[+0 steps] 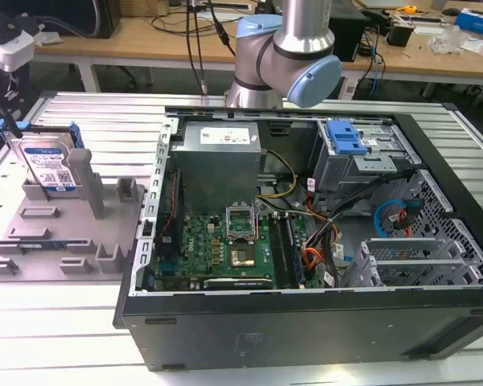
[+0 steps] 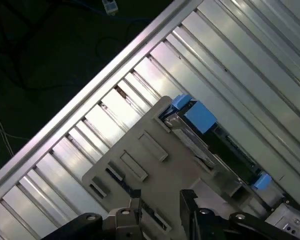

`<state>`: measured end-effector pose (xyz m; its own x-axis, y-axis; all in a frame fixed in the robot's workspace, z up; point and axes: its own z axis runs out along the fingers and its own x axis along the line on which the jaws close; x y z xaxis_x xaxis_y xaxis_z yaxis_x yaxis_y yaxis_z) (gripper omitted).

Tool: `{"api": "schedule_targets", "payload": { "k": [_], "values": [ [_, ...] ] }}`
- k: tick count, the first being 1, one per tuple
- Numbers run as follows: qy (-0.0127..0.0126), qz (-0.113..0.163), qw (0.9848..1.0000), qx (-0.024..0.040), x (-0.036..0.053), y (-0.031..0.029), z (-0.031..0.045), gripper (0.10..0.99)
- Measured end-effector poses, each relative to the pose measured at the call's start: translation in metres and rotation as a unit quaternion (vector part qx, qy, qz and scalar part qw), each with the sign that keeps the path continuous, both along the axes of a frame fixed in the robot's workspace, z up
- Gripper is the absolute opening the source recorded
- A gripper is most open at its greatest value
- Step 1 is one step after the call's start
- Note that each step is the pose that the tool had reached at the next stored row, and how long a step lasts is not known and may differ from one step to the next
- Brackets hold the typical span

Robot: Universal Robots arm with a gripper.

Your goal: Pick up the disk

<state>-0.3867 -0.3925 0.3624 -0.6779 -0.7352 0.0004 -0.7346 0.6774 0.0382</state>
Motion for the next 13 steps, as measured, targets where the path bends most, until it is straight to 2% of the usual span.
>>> {"api": "schedule_targets", "payload": {
  "k": [1, 3, 5, 8, 9, 13],
  "values": [
    [0.0000, 0.019, 0.9998, 0.0000, 0.0000, 0.0000, 0.0000, 0.541],
    [0.0000, 0.035, 0.9994, -0.0002, 0.0000, 0.0000, -0.0001, 0.541],
    [-0.0004, 0.061, 0.9981, -0.0006, 0.0000, 0.0000, -0.0001, 0.541],
    [-0.0013, 0.094, 0.9956, -0.0006, 0.0000, 0.0000, -0.0002, 0.541],
    [-0.0016, 0.110, 0.9939, -0.0006, 0.0000, 0.0000, -0.0003, 0.541],
    [-0.0029, 0.147, 0.9891, -0.0007, 0.0000, 0.0000, -0.0005, 0.541]
  ]
}}
